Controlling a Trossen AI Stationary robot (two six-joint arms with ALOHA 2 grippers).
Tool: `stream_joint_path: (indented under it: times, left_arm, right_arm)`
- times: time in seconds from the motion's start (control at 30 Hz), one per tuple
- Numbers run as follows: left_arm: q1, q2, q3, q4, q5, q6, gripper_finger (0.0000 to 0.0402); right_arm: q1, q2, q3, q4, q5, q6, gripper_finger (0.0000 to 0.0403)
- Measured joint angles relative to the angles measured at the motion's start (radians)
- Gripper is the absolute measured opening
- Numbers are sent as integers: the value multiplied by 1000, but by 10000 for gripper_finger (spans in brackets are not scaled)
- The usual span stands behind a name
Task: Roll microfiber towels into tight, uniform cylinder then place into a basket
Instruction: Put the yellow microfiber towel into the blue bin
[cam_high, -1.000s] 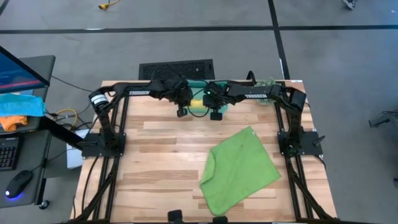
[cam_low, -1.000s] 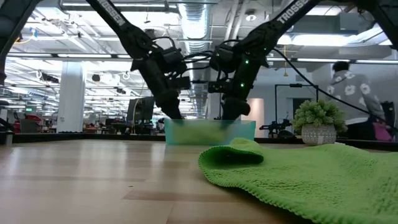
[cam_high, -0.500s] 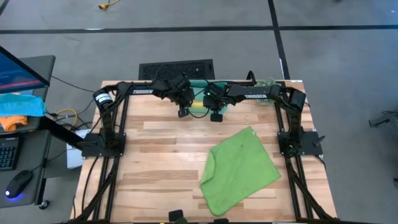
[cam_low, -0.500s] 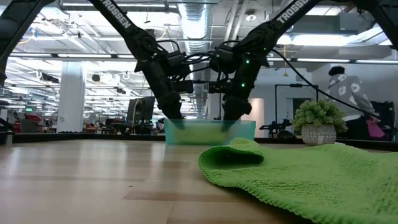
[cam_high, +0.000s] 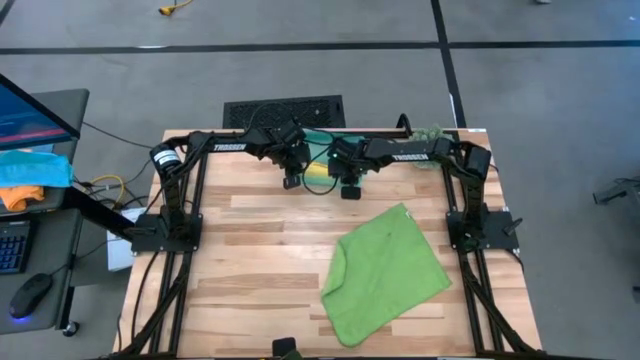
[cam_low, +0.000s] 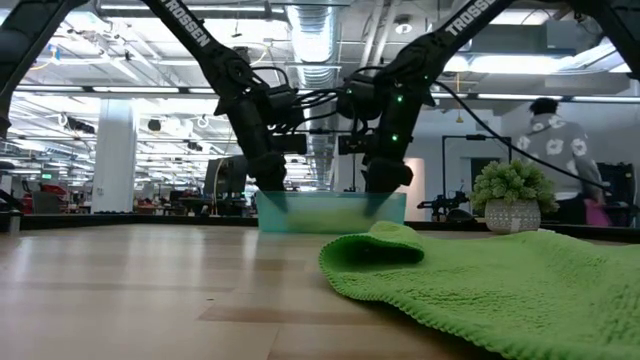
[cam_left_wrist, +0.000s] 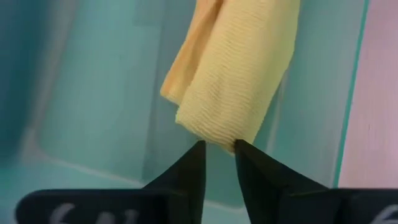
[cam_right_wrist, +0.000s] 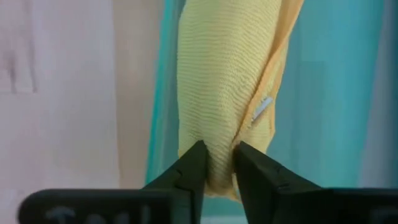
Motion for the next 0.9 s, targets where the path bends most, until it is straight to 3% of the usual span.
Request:
stream_joint_path:
  times: [0.23,0.47,0.9]
  left_arm:
    - [0,0,0,8,1,-1,129]
    - [0,1,22,8,4,-4,139]
    - [0,-2,106,-37,10,14,139]
  right_arm:
    - [6,0,0,11,-2,-6,179]
    - [6,-5,1,10,-4,-8,223]
    - [-12,-20,3,-19,-8,-11,224]
